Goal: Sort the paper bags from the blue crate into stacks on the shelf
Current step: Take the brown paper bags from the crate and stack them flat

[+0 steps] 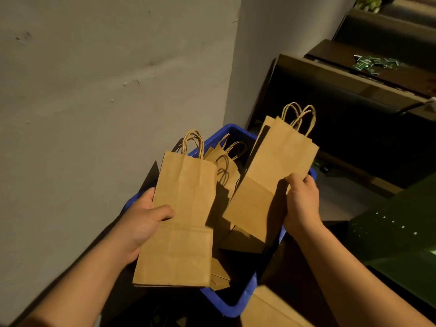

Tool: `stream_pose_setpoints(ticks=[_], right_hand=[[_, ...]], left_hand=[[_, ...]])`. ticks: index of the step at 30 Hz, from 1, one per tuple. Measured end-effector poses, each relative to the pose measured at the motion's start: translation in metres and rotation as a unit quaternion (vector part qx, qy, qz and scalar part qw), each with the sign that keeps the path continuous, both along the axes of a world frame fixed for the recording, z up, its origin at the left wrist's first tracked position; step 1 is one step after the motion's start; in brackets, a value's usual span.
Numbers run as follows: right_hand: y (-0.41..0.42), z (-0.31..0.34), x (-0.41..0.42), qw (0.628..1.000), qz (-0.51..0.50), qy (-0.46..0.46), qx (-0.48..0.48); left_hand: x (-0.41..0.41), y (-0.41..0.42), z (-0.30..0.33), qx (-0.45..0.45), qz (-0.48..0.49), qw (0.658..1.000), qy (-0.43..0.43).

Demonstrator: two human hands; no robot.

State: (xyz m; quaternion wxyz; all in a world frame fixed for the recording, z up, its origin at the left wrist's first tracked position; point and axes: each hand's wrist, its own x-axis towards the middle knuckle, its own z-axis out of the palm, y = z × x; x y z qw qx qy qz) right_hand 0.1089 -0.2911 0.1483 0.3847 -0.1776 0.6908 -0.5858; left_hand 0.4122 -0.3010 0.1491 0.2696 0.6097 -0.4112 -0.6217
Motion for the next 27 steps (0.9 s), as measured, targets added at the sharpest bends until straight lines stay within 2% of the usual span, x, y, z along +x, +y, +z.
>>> stream_pose_setpoints(ticks=[4,7,13,16,21,27], right_hand=[[0.017,0.01,0.012,0.993,0.117,-0.03,0.018],[0.028,0.014,0.034,0.985,0.167,-0.043,0.008],[0.037,0.014,0.072,0.977,0.203,0.065,-0.009],[0.039,0.009,0.084,0.972,0.224,0.072,-0.011],[0.041,-0.001,0.098,0.967,0.252,0.015,0.03],[0.046,0.0,0.099,0.944,0.326,0.032,0.045]], left_hand=[[-0.015,0.0,0.008,-0.016,-0.005,1.0,0.01],[-0.028,0.001,0.016,-0.024,-0.017,0.999,0.034],[-0.049,0.013,0.026,-0.042,0.038,0.99,0.132],[-0.053,0.02,0.025,-0.067,0.018,0.991,0.112],[-0.048,0.024,0.021,-0.05,0.017,0.994,0.092],[-0.032,0.024,0.012,-0.046,0.014,0.998,0.044]])
